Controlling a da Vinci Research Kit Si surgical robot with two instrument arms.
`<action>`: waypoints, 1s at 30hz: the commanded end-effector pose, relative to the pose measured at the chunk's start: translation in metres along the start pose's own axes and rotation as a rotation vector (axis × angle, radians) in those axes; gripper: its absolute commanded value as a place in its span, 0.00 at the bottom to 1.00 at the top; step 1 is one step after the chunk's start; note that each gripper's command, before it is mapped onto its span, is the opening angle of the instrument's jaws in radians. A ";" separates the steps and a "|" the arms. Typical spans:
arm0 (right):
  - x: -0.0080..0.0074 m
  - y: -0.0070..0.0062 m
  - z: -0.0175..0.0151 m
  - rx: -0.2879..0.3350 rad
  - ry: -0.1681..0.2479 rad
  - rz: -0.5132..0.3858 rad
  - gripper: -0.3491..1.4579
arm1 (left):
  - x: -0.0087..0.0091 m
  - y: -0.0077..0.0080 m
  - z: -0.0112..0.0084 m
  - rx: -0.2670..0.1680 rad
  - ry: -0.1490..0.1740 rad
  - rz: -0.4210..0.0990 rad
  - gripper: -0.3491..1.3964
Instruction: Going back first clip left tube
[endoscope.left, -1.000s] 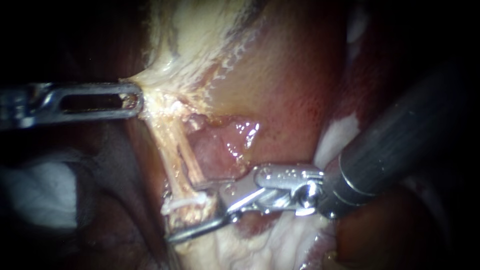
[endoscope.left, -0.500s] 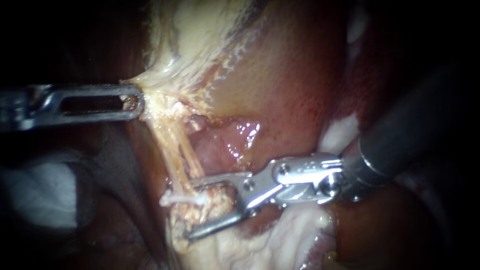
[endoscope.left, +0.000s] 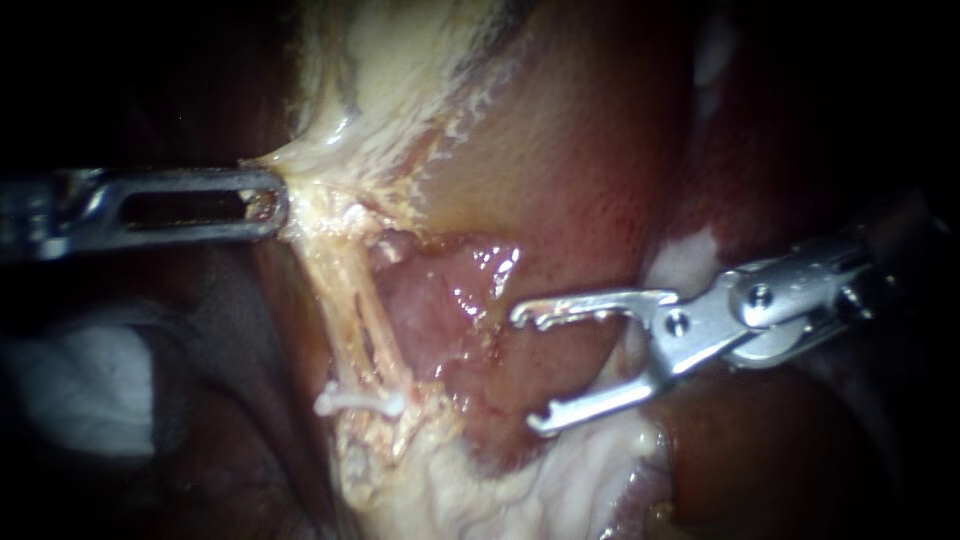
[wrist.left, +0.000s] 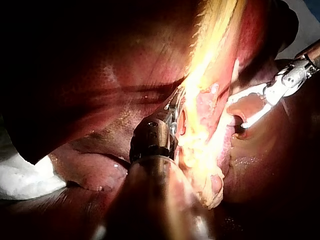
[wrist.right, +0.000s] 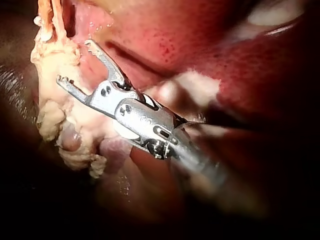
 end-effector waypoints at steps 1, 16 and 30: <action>0.0004 0.0000 -0.0007 -0.001 0.008 -0.004 0.52 | 0.0000 0.0000 0.0001 0.000 0.000 0.000 0.00; 0.0012 -0.0005 -0.0037 -0.062 -0.016 -0.030 0.52 | 0.0012 -0.0001 0.0033 0.033 0.019 0.002 0.00; 0.0014 -0.0007 -0.0037 -0.063 -0.017 -0.029 0.52 | 0.0027 -0.0017 0.0084 0.064 0.032 0.005 0.00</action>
